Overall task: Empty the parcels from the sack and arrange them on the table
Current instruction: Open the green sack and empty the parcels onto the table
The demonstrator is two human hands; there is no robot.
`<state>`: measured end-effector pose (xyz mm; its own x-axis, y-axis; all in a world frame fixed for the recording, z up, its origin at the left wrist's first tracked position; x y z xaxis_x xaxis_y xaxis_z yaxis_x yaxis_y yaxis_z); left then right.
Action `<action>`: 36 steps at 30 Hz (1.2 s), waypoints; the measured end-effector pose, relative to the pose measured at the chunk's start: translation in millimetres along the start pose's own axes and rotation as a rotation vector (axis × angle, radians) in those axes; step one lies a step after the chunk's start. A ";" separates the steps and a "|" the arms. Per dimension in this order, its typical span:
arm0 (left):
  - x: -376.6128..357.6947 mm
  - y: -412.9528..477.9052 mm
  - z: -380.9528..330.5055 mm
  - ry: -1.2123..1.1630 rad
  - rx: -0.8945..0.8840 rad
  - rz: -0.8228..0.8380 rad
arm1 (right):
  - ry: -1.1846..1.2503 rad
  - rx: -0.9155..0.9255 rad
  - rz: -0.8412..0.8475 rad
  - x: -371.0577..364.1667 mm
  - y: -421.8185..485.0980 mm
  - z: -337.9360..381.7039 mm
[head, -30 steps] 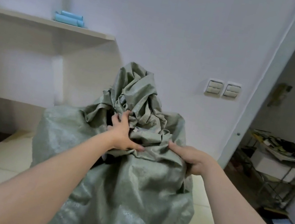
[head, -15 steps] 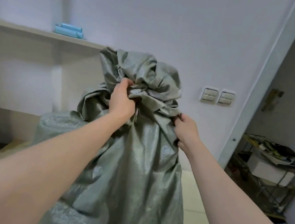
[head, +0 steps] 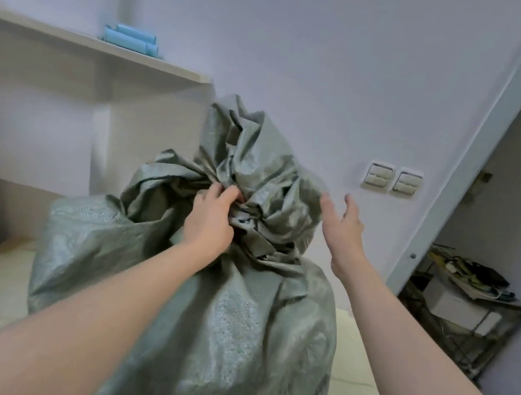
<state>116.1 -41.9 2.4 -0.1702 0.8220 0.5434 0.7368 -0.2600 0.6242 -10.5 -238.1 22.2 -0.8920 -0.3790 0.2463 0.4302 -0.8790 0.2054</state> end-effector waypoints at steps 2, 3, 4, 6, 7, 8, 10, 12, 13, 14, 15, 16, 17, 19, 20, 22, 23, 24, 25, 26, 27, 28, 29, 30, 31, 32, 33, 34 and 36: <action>-17.0 -10.8 -7.8 -0.045 -0.096 0.182 | -0.202 0.241 -0.004 -8.5 -1.5 24.5; -26.1 -16.9 -13.3 -0.042 -0.132 0.316 | -0.302 0.362 0.009 -16.6 -3.0 37.2; -33.5 -22.9 -17.4 0.006 -0.150 0.455 | -0.428 0.479 0.028 -26.1 -5.3 48.2; -36.1 -25.4 -20.9 0.126 -0.181 0.614 | -0.678 0.610 0.130 -53.3 -1.6 49.8; -30.1 -19.4 -21.0 0.132 -0.196 0.594 | -0.771 0.585 0.205 -64.6 0.0 43.0; -19.6 -10.5 -19.2 0.117 -0.205 0.517 | -0.814 0.525 0.261 -72.7 5.1 31.3; 3.9 11.5 -4.8 0.121 -0.178 0.240 | -0.838 0.389 0.298 -80.9 16.0 8.7; 21.8 29.0 23.0 0.241 -0.080 0.055 | -0.907 0.321 0.338 -84.1 20.0 -3.2; 24.8 34.6 42.9 0.340 -0.001 0.064 | -0.935 0.307 0.372 -85.3 19.4 -4.9; 25.4 38.8 64.2 0.448 0.088 0.129 | -0.953 0.297 0.406 -86.4 17.7 -5.5; 25.1 40.5 87.0 0.547 0.179 0.202 | -0.970 0.278 0.441 -87.9 15.6 -6.5; 23.8 40.9 109.2 0.616 0.274 0.266 | -0.984 0.250 0.471 -89.4 13.1 -6.8; 21.6 40.4 128.0 0.657 0.361 0.319 | -0.994 0.205 0.493 -91.5 11.4 -9.1; 16.9 37.2 148.3 0.681 0.489 0.370 | -0.984 0.115 0.502 -96.8 7.0 -16.9; 13.3 36.7 152.1 0.675 0.529 0.367 | -0.971 0.081 0.467 -100.4 7.8 -24.2; 5.5 39.7 151.5 0.549 0.620 0.318 | -0.958 0.077 0.322 -108.4 14.4 -37.4; 2.5 42.0 147.8 0.426 0.653 0.258 | -0.950 0.091 0.245 -111.0 15.1 -41.5; 1.0 44.8 141.2 0.282 0.670 0.183 | -0.932 0.098 0.185 -112.8 15.6 -44.5; -0.8 47.7 135.5 0.116 0.684 0.106 | -0.897 0.112 0.136 -113.6 15.7 -44.7; -3.7 50.7 130.6 -0.060 0.692 0.027 | -0.841 0.132 0.086 -112.5 14.3 -40.7; -7.3 53.0 125.8 -0.239 0.696 -0.044 | -0.771 0.144 0.035 -109.6 13.6 -36.9; -10.2 55.6 121.3 -0.406 0.703 -0.113 | -0.695 0.137 -0.015 -104.6 13.4 -32.9; -11.0 57.6 114.8 -0.564 0.704 -0.174 | -0.609 0.119 -0.066 -97.8 13.6 -30.0; -10.5 60.1 105.8 -0.693 0.695 -0.213 | -0.505 0.095 -0.105 -90.8 13.0 -27.4; -8.8 62.2 93.6 -0.788 0.675 -0.232 | -0.383 0.078 -0.127 -86.1 12.0 -25.1; -8.1 65.0 80.0 -0.850 0.642 -0.231 | -0.249 0.071 -0.130 -84.5 9.9 -22.5; -6.8 67.5 64.9 -0.884 0.591 -0.211 | -0.118 0.072 -0.122 -84.2 7.9 -19.8; -4.7 71.0 47.9 -0.894 0.527 -0.190 | -0.007 0.074 -0.124 -83.0 5.8 -16.3; -2.4 76.3 21.0 -0.868 0.416 -0.178 | 0.119 0.086 -0.155 -75.7 6.6 -7.6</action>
<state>186.5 -53.1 36.9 0.1172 0.9623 -0.2455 0.9472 -0.0340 0.3188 58.8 -217.4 -2.3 -0.9565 -0.2768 0.0926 0.2919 -0.9037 0.3133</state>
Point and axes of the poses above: each hand's wrist, its own y-axis towards the middle knuckle, its own x-axis out of the back of the hand, z = x × y, the point moved 6 cm from there along y, towards the middle knuckle, and after that the axes turned 9 degrees about -z, right-handed, at the moved point
